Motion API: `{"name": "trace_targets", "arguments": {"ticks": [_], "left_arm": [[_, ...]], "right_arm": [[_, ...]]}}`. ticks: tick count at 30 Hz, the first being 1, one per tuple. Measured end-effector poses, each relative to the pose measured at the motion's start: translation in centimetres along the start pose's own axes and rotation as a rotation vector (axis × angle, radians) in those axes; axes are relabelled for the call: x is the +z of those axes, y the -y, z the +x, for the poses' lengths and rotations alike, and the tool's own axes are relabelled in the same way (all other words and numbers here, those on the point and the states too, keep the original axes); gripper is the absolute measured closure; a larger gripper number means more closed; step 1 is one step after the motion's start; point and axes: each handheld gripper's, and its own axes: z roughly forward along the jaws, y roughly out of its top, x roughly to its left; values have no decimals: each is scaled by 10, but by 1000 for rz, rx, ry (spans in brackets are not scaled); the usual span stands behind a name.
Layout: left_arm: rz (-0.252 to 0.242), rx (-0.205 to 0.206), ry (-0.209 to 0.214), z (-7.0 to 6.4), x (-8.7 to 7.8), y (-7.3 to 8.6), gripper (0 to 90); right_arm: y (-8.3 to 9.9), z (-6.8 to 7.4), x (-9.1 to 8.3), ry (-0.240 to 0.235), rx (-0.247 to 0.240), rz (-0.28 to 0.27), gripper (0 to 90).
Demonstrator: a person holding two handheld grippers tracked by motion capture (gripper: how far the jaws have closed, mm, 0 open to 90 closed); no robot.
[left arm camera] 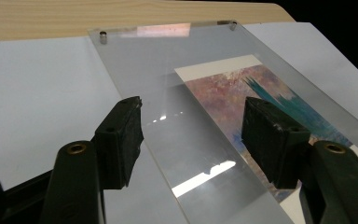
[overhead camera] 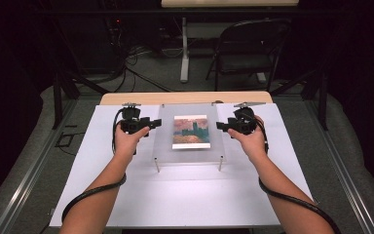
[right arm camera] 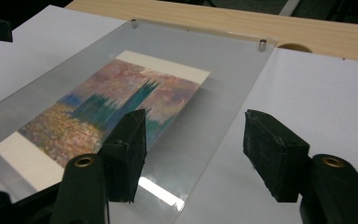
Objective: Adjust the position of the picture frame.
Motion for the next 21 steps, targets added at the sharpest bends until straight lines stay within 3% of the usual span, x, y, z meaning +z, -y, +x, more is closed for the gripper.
{"name": "trace_targets", "arguments": {"ticks": [10,21], "left_arm": [[19,-17,10,5,15,-17,384],[48,-45,-8,16,39,-8,382]], "right_arm": [[-17,-11,20,16,42,11,391],[-12,-24,42,27,104,63,389]]}}
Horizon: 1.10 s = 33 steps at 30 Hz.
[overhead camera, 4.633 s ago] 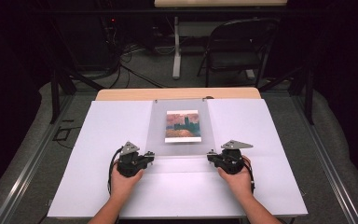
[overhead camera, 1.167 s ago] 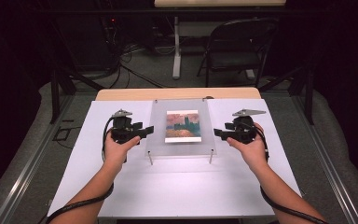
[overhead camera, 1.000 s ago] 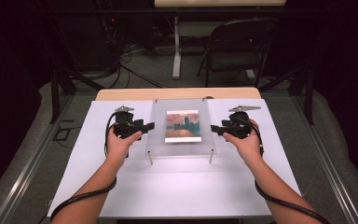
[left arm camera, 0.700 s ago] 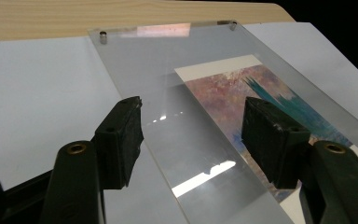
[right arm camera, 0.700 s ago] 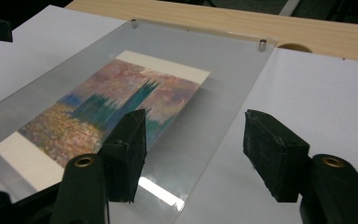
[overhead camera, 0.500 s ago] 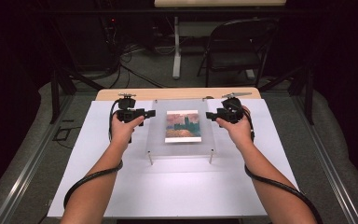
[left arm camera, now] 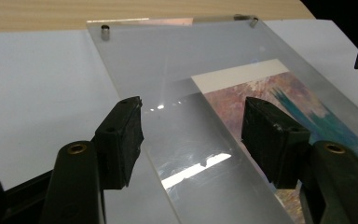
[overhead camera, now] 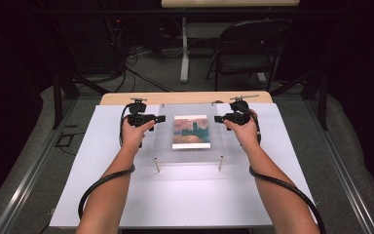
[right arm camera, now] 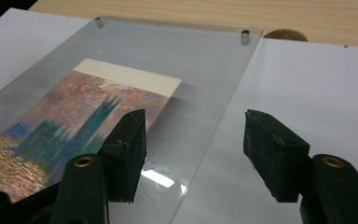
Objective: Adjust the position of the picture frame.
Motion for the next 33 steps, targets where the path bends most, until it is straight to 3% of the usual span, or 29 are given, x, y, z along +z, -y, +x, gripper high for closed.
{"name": "trace_targets", "arguments": {"ticks": [14,33], "left_arm": [[38,-52,16,8,16,11,380],[76,-103,20,10,30,15,333]], "right_arm": [[14,-10,15,-34,66,35,388],[14,-4,32,-87,107,72,366]]}}
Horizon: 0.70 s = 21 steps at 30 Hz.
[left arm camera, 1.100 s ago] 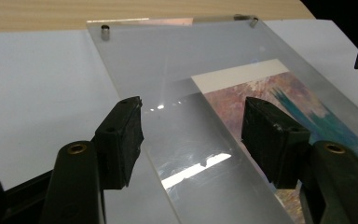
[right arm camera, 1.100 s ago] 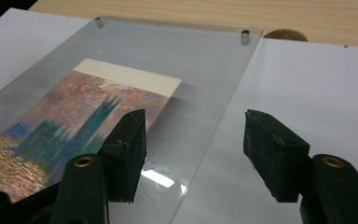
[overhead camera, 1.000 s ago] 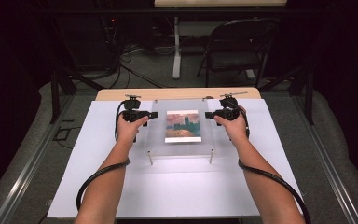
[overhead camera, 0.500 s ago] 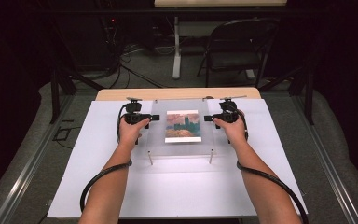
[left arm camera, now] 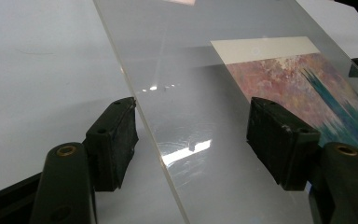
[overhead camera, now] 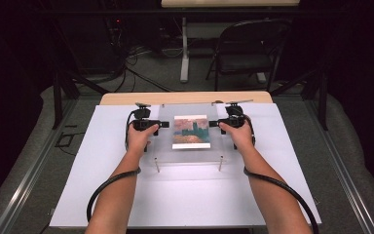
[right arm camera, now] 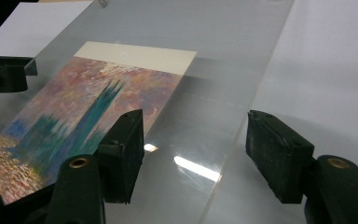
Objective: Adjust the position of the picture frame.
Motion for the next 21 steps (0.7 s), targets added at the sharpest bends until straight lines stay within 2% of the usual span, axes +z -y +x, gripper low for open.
{"name": "trace_targets", "arguments": {"ticks": [6,12,21], "left_arm": [[4,-24,0,0,4,-2,306],[12,-35,26,2,7,-3,300],[5,-51,40,3,9,-3,291]], "right_arm": [[-4,3,5,16,-7,8,343],[-7,0,8,15,1,13,330],[-8,-5,13,-13,58,12,324]]}}
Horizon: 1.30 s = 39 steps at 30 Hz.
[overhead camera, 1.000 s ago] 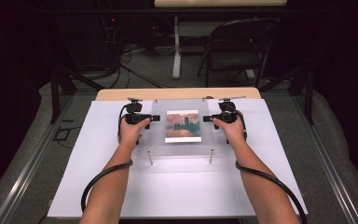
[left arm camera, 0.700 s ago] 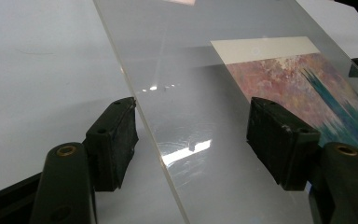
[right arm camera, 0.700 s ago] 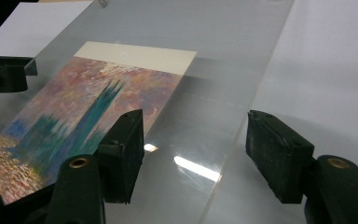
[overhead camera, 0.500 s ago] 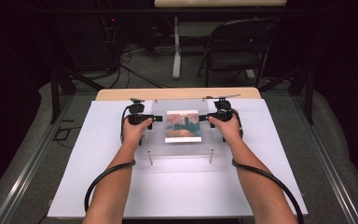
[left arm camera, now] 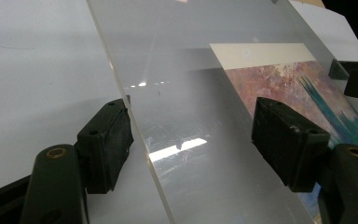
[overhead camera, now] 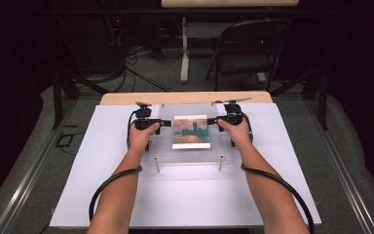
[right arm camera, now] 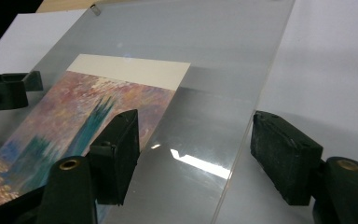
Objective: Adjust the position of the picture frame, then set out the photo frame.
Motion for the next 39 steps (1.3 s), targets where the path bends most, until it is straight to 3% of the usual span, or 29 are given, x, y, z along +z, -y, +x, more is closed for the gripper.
{"name": "trace_targets", "arguments": {"ticks": [3,16,33,39], "left_arm": [[3,-10,-1,-1,0,0,291],[-1,-40,8,0,0,0,320],[-20,-40,7,-2,-5,-1,351],[-36,-28,10,-5,-12,-4,380]], "right_arm": [[1,0,2,-14,18,2,321],[0,2,1,0,17,-1,331],[-2,4,-4,9,-3,8,334],[-5,8,-10,12,-15,-12,355]]}}
